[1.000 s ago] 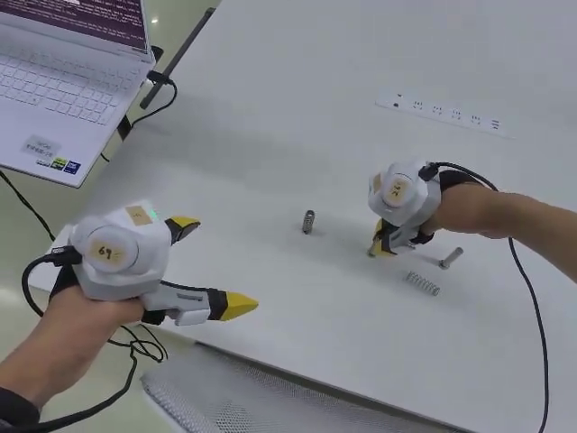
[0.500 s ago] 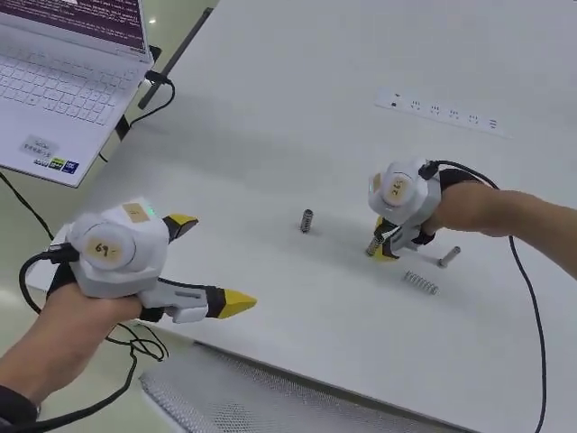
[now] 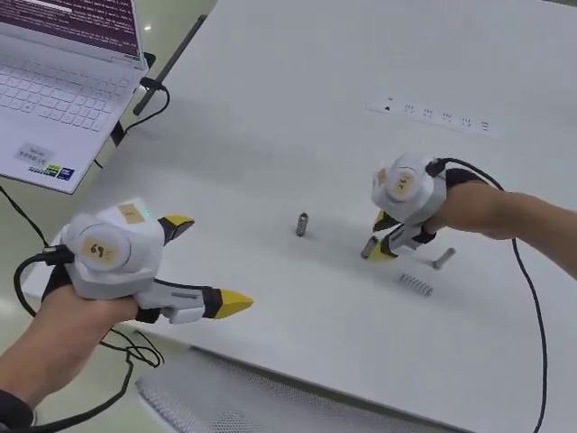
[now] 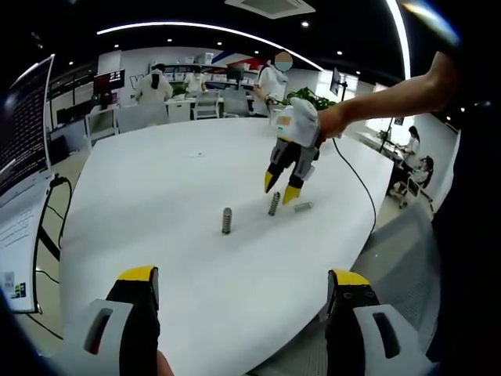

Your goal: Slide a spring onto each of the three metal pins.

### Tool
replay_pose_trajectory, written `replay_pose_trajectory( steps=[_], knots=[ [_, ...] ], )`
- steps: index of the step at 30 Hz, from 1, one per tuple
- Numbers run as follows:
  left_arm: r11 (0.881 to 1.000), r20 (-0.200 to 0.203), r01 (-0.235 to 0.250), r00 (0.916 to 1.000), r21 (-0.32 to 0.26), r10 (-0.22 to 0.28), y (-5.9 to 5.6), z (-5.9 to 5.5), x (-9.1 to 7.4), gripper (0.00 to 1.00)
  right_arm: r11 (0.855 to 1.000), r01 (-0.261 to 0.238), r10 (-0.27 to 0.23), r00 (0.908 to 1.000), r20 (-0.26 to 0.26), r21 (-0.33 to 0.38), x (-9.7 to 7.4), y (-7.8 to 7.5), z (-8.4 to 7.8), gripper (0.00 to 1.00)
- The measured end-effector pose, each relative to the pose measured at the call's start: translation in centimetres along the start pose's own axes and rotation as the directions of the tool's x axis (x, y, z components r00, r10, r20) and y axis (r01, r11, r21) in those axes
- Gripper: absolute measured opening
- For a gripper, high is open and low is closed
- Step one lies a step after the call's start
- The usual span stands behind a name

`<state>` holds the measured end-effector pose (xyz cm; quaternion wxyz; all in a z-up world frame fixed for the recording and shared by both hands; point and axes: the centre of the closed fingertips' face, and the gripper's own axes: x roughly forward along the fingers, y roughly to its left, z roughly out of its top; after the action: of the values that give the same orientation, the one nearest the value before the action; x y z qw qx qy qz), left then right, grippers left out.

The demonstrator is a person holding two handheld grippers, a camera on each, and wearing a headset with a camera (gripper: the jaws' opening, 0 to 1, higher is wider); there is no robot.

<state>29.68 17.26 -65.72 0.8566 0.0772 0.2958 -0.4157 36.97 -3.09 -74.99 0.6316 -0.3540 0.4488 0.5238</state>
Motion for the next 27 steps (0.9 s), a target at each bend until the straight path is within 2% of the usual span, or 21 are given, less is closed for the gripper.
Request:
replay_pose_trajectory(
  steps=[3, 9, 17, 20, 24, 27],
  knots=[
    [1.000, 0.002, 0.002, 1.0000, 0.003, -0.002, -0.1, 0.2, 0.0, 0.86, 0.998, 0.010, -0.013, 0.9987, 0.050, 0.054, -0.5, -0.3, 0.1, 0.28],
    [1.000, 0.000, 0.005, 1.0000, 0.009, -0.005, -0.2, 0.3, 0.1, 0.86, 0.996, 0.018, -0.025, 0.9961, 0.085, 0.088, -1.6, 0.0, 0.3, 0.29],
    [1.000, 0.006, 0.002, 1.0000, 0.014, -0.002, 0.0, 0.7, 0.1, 0.86, 0.986, 0.033, -0.062, 0.9818, 0.179, 0.163, -3.2, 0.1, 1.1, 0.30],
    [1.000, 0.007, 0.001, 1.0000, 0.016, -0.001, 0.1, 0.9, 0.1, 0.86, 0.979, 0.041, -0.087, 0.9706, 0.225, 0.199, -3.7, 0.1, 1.3, 0.31],
    [1.000, 0.005, 0.002, 1.0000, 0.022, -0.003, 0.2, 0.9, 0.2, 0.86, 0.963, 0.036, -0.118, 0.9475, 0.297, 0.266, -4.4, -0.3, 1.4, 0.33],
    [1.000, 0.008, 0.002, 1.0000, 0.020, -0.002, 0.2, 1.0, 0.2, 0.86, 0.955, 0.039, -0.139, 0.9352, 0.326, 0.295, -5.0, -0.3, 1.2, 0.35]
  ],
)
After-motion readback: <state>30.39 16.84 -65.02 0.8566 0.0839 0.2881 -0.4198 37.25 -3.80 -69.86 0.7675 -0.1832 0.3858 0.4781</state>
